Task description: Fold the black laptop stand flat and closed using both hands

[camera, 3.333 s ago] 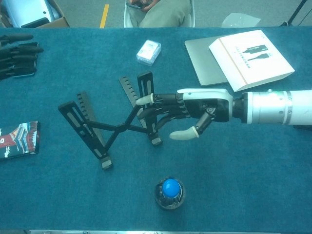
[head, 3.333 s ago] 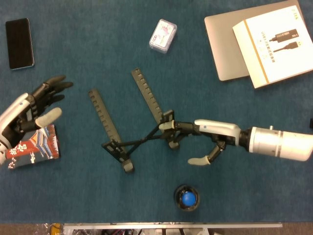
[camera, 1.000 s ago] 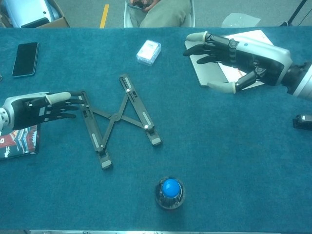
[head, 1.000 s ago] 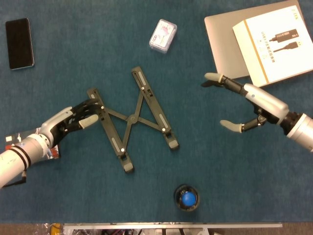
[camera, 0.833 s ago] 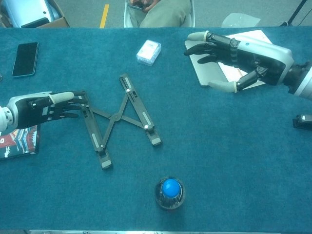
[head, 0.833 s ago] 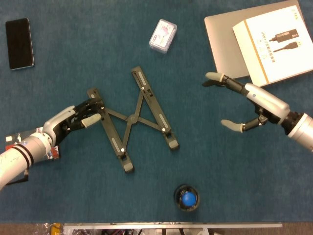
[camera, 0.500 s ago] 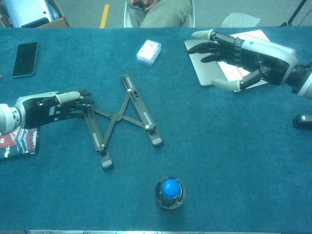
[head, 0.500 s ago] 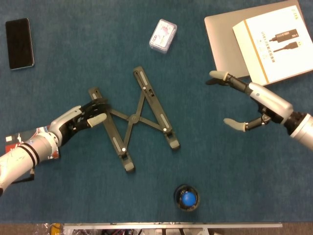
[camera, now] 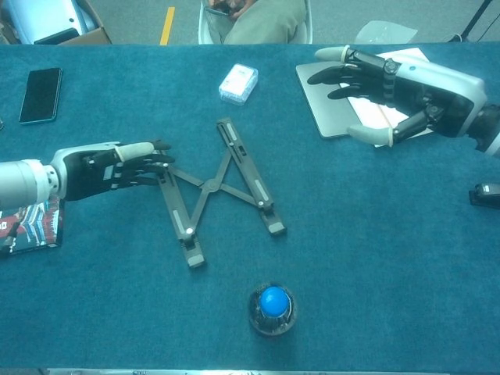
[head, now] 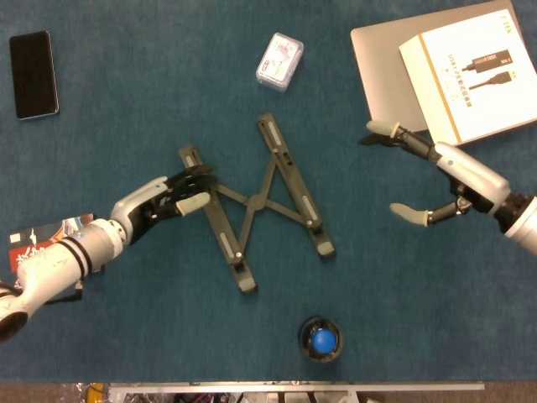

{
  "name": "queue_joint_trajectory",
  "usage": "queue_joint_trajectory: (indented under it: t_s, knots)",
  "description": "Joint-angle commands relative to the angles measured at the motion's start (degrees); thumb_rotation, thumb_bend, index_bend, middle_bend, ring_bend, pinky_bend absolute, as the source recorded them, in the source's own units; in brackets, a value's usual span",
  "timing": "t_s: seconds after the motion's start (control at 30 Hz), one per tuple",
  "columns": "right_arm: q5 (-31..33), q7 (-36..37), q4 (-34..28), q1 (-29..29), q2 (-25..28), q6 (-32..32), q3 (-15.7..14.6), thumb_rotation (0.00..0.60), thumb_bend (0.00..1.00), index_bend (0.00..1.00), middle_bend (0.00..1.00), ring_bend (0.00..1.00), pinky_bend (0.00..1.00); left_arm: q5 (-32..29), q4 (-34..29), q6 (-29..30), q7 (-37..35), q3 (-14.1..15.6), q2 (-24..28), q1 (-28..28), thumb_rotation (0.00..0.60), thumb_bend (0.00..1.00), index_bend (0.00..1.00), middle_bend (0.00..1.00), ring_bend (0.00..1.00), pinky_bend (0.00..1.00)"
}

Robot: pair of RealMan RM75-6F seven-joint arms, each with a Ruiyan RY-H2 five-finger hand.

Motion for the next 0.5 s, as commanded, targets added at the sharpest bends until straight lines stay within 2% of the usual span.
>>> queue_joint_trajectory:
  t_s: [0.03, 0.27, 0.5]
  knots:
    - [-0.1, 0.1, 0.0, -0.1, 0.1, 0.1, 0.0, 0.6, 0.3, 0.0, 0.14, 0.04, 0.09, -0.4, 0.0, -0.9, 0.5, -0.5, -0.7, -0.7, 0.341, 0.25, 0.03, 0.06, 0.0, 0.06]
    - [-0.9, 0.8, 0.0, -0.4, 0.4, 0.5, 0.0, 0.6, 0.3, 0.0, 0.14, 0.04, 0.09, -2.5, -0.5, -2.7, 6.1, -0.6, 0.6, -1.3, 0.343, 0.25, 0.03, 0.06, 0.0, 0.06]
    - [-1.5, 1.6, 0.5, -0.1, -0.3, 0.6, 0.3, 0.6, 0.3, 0.0, 0.14, 0.04, 0.09, -3.4, -4.0, -1.8, 12.3, -0.3, 5.3, -0.4, 0.341, 0.25, 0.03, 0.06, 0.0, 0.06]
